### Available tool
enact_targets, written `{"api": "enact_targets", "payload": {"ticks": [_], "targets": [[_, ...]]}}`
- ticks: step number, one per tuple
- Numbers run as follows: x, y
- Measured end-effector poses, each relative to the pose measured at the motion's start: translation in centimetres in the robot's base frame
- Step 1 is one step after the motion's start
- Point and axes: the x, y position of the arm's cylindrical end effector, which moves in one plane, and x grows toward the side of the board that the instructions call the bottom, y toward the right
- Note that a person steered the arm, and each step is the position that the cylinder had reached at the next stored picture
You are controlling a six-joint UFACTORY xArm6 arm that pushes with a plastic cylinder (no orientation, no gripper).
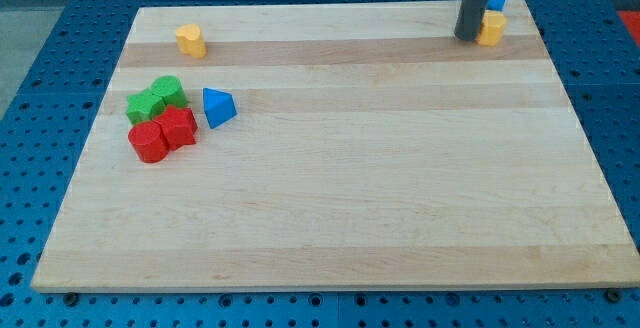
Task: Move your arm above the yellow heart
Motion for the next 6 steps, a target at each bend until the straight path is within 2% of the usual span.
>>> {"api": "enact_targets", "payload": {"ticks": [2, 4, 6], "targets": [[0.0, -0.7], [-0.3, -9.6], [-3.7, -18.0]]}}
